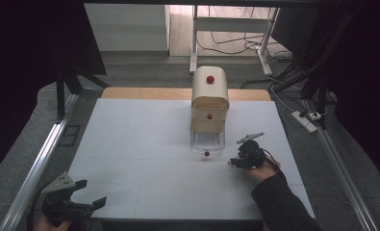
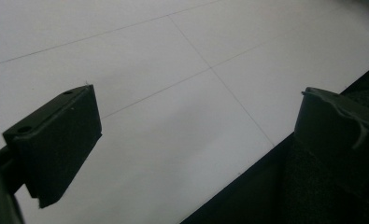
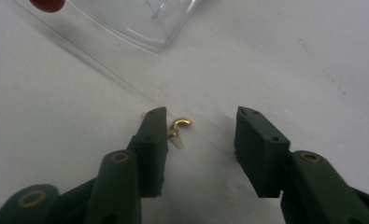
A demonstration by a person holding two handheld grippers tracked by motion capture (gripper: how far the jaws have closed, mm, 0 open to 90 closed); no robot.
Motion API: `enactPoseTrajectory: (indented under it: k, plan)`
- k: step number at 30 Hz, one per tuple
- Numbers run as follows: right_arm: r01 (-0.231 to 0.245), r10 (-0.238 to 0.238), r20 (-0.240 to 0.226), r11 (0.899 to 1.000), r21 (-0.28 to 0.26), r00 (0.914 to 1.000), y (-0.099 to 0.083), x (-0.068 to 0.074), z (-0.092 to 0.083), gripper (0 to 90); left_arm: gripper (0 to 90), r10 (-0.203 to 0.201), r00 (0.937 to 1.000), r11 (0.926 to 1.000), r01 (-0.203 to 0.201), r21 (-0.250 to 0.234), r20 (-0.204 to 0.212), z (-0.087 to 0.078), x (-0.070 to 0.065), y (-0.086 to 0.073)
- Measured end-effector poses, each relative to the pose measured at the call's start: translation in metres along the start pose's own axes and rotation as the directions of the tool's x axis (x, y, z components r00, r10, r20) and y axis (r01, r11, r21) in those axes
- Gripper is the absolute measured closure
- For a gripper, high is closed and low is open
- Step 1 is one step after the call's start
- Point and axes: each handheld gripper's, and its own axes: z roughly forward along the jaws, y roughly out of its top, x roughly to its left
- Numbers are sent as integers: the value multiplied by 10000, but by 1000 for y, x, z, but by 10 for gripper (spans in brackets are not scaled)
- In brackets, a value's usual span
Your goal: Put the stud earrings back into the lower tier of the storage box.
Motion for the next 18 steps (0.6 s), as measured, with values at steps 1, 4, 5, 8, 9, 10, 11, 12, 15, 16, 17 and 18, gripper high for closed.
enactPoseTrajectory:
  k: [1,4,5,8,9,10,11,12,15,16,17,18]
  plan:
    - [28,-28,2,10000,14,10000,1,1,1,588,9,-4,10000,10000,4,0,-8,0,0,0]
    - [140,-141,33,9999,73,9999,4,2,3,624,9,-6,10000,10000,6,-1,-7,0,0,0]
    - [148,-148,11,9999,38,9999,4,2,4,633,9,-10,10000,10000,10,-3,-8,0,0,0]
    - [192,-192,-18,9998,104,9998,6,3,5,691,9,-3,10000,10000,3,-3,-13,0,0,0]
    - [228,-228,7,9996,140,9997,7,3,5,719,9,-3,10000,10000,3,-1,-12,0,0,0]
    - [309,-309,-24,9994,157,9995,7,4,5,747,9,-7,10000,10000,7,1,-10,0,0,0]
    - [396,-396,-6,9991,162,9992,7,5,5,755,10,-7,10000,10000,7,1,-14,0,0,0]
    - [433,-434,17,9989,195,9991,8,6,5,758,10,-3,10000,10000,3,-2,-7,0,0,0]
    - [378,-379,29,9990,237,9993,8,6,5,763,10,1,10000,10000,-1,-1,-17,0,0,0]
    - [336,-337,14,9992,231,9994,8,6,5,763,10,1,10000,10000,-1,-3,-17,0,0,0]
    - [321,-322,6,9992,229,9995,8,5,5,763,10,-1,10000,10000,1,-5,-17,0,0,0]
    - [318,-319,18,9993,212,9995,8,5,5,762,10,-1,10000,10000,1,-5,-14,0,0,0]
